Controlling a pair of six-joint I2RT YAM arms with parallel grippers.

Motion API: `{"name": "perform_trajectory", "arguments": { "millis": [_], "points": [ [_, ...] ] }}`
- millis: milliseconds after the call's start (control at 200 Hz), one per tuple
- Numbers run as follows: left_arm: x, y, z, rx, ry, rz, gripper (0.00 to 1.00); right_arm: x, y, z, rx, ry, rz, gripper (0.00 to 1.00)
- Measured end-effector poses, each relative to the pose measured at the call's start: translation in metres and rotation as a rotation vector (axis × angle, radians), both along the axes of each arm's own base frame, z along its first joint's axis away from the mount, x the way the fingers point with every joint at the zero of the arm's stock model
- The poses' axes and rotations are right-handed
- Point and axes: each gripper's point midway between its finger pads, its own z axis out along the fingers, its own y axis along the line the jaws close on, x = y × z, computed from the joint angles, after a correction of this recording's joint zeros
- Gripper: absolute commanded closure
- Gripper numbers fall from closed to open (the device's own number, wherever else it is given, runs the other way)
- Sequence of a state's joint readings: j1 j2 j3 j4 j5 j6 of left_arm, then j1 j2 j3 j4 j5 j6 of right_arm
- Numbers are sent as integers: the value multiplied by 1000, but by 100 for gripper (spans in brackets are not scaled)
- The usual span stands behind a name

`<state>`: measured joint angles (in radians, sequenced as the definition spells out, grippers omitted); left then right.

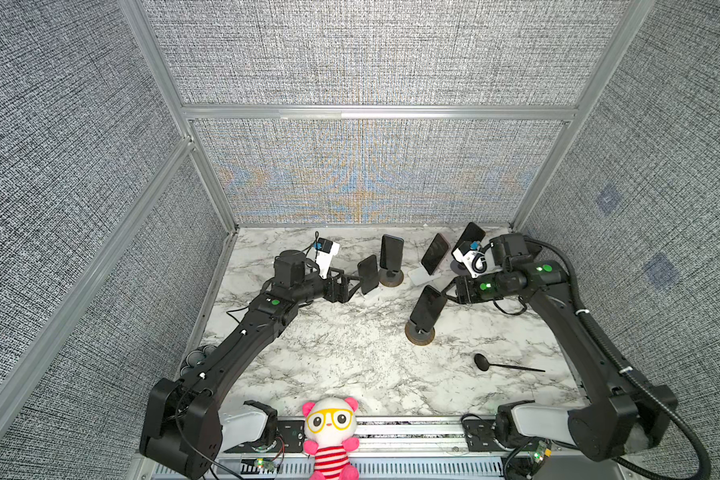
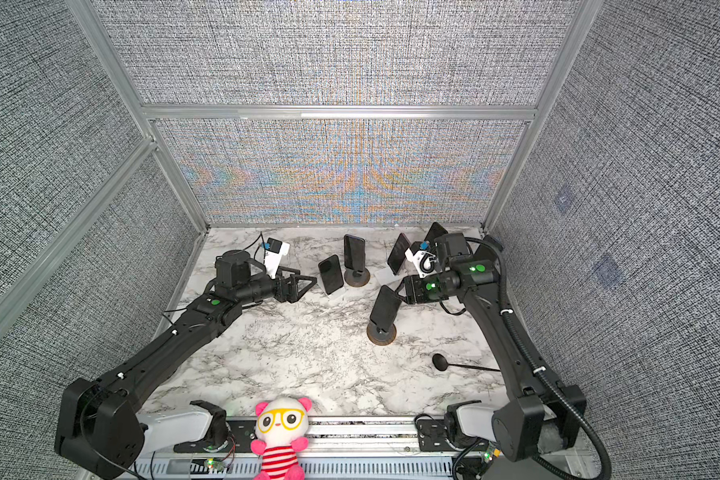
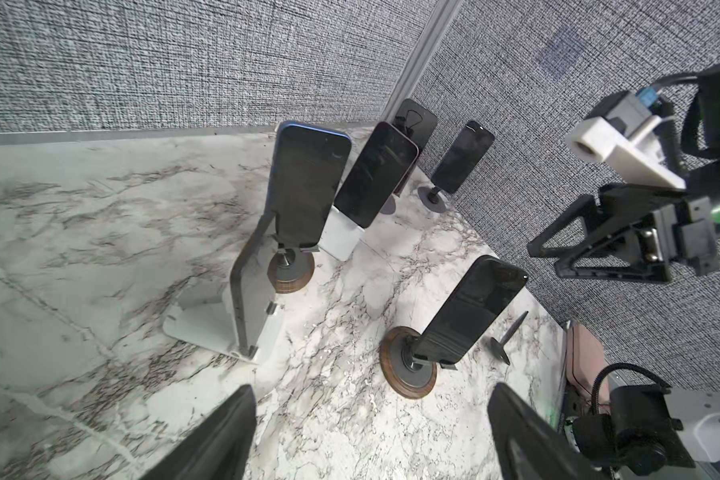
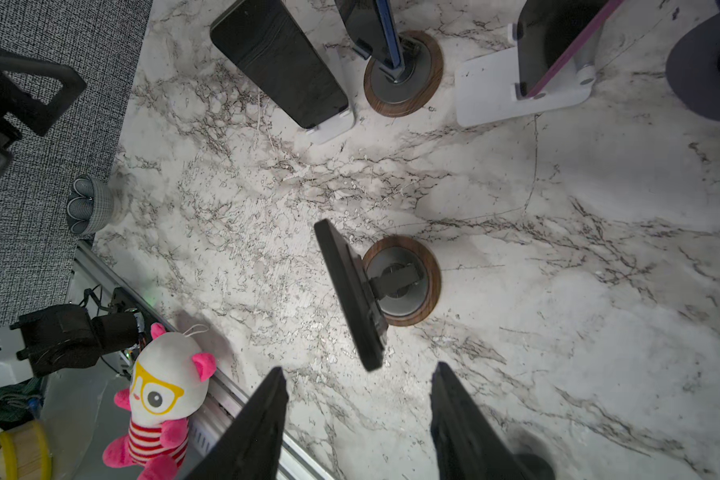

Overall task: Remove the phone from the phone stand
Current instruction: 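Grasp the black phone on the wooden stand with right gripper while left arm approaches, then close the left gripper on the phone while the right gripper releases it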

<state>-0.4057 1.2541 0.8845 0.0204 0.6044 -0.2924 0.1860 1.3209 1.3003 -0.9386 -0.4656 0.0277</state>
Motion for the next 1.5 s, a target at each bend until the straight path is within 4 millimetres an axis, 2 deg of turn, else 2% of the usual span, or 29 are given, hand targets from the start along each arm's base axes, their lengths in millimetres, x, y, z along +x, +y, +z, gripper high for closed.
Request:
{"name": "perform_trajectory", "arguments": {
  "millis": [175,400,755,1106,1186,1296,1386,1501],
  "points": [
    [4,-4,-4,10,0,-1,12,18,7,-15,-6,13,10,55],
    [10,-6,-6,19,-8,9,13,26,13,-33,-17,51,23,56],
    [20,-5,-8,27,-20,48,13,25,21,-38,7,65,47,82],
    [15,-9,-8,23,-34,38,14,18,21,-31,1,66,53,100],
    [11,-13,-6,29,-47,22,13,19,21,-25,0,60,54,100],
    [6,-20,3,47,-84,-16,7,16,21,-15,6,54,60,100],
    [0,-28,11,71,-119,-59,2,14,23,-3,20,44,69,100],
    [-12,-40,23,111,-166,-140,1,14,26,15,42,28,76,100]
  ]
}}
